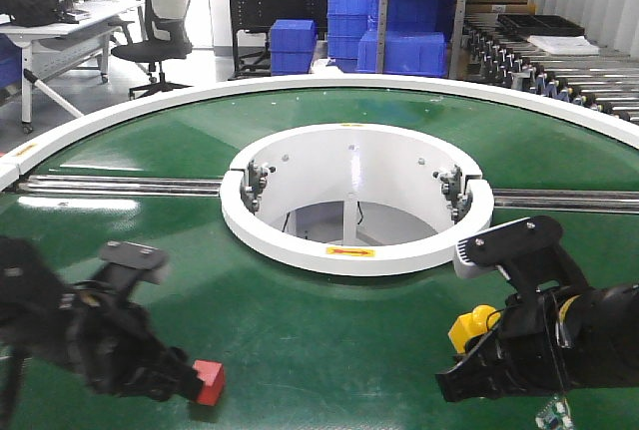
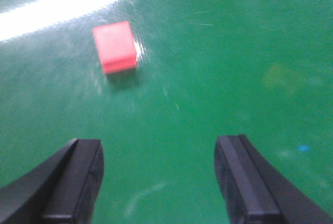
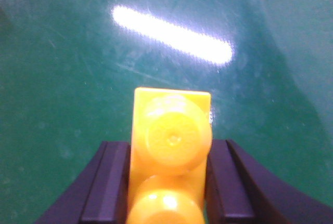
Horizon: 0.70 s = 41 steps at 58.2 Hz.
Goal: Pick red and yellow blocks into blue bin
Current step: 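Lower the left gripper onto the red cube and close on it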
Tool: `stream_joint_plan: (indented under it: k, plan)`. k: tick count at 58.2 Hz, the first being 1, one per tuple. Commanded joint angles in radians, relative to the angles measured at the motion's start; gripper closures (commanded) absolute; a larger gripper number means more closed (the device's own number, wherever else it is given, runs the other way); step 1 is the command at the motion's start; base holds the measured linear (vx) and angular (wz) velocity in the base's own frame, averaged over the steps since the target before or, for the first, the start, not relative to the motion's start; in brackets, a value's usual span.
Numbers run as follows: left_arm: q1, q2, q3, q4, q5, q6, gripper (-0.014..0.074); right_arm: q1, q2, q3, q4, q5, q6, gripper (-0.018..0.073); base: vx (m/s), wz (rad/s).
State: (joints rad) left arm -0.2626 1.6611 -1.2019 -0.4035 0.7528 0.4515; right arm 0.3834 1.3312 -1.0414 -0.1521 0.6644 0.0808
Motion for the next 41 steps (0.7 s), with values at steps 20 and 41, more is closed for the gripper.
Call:
stream_joint_plan:
  k: [20, 41]
  plan:
    - [-0.053, 0.409, -0.491, 0.249, 0.133, -0.350, 0.0003, 0.000, 0.060, -0.026, -0.019, -0.102, -0.008, 0.0318, 0.00, 0.00]
    - [-0.053, 0.500, -0.605, 0.269, 0.169, -0.385, 0.0037, 0.000, 0.078, -0.026, -0.021, -0.105, -0.008, 0.0318, 0.00, 0.00]
